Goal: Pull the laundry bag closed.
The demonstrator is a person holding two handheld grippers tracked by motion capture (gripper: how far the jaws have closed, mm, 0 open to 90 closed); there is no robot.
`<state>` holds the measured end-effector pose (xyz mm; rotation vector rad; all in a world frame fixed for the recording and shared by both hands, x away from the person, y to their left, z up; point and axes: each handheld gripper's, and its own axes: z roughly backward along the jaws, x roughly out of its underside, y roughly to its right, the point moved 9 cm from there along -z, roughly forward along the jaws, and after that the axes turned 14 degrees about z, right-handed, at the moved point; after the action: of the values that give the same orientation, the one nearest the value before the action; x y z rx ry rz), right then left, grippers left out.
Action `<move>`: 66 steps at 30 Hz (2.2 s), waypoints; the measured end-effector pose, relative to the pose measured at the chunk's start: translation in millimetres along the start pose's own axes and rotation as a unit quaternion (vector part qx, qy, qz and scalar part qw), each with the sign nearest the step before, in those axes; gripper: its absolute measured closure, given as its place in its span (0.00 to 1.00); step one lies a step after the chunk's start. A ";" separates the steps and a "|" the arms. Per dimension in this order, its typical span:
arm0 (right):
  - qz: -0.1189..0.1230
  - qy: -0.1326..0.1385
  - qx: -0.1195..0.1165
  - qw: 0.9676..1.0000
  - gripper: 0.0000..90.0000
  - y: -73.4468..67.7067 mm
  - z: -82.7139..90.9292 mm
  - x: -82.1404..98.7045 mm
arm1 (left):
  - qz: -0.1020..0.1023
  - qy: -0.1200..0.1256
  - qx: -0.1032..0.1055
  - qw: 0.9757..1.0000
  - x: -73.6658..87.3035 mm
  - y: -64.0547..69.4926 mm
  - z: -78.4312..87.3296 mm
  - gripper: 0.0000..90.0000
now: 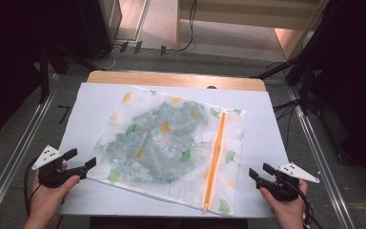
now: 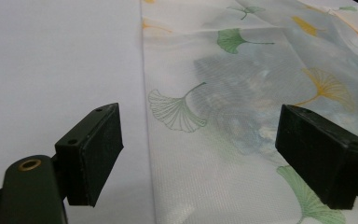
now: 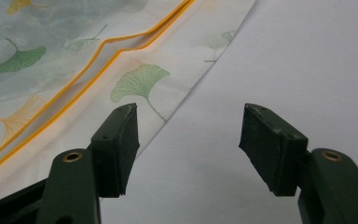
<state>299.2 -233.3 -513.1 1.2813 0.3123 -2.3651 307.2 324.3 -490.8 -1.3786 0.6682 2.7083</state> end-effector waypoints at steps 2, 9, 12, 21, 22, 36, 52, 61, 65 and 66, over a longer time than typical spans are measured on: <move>0.000 0.000 -0.005 1.000 0.42 -3.1 -3.5 -0.9 | 0.004 -0.001 0.000 1.000 0.0 -1.0 -1.1 0.18; -0.018 -0.006 -0.012 1.000 0.41 -9.3 -10.7 -1.6 | 0.008 -0.001 -0.011 1.000 0.4 -4.3 -6.3 0.23; -0.031 -0.008 -0.019 0.999 0.42 -10.8 -14.6 -1.0 | 0.026 -0.007 -0.020 0.999 0.8 -9.9 -4.8 0.27; -0.054 -0.033 -0.022 0.998 0.45 -14.6 -31.9 2.8 | 0.072 -0.042 -0.041 0.996 8.3 -27.8 -5.5 0.40; -0.056 -0.035 -0.026 0.997 0.46 -15.8 -34.1 2.9 | 0.071 -0.051 -0.033 0.996 10.7 -24.4 -7.5 0.41; -0.091 -0.037 -0.055 0.994 0.40 -29.5 -57.1 -4.1 | 0.058 -0.100 0.017 0.993 22.0 5.4 -30.3 0.48; -0.100 -0.038 -0.091 0.990 0.39 -45.4 -64.9 -10.1 | 0.035 -0.085 -0.067 0.994 16.7 -15.4 -24.4 0.33; -0.094 -0.037 -0.130 0.986 0.47 -55.2 -66.7 -11.7 | 0.010 -0.102 -0.041 0.994 23.8 1.7 -32.0 0.22; -0.084 -0.044 -0.135 0.986 0.56 -58.9 -66.5 -10.7 | 0.015 -0.102 -0.040 0.994 22.7 1.0 -31.3 0.27; -0.082 -0.045 -0.136 0.986 0.56 -59.9 -66.5 -10.8 | 0.015 -0.102 -0.038 0.994 22.9 1.1 -31.0 0.29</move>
<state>325.4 -151.7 -540.9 1.0534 0.7105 -2.4031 316.7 307.5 -524.2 -1.0923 0.5801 2.8722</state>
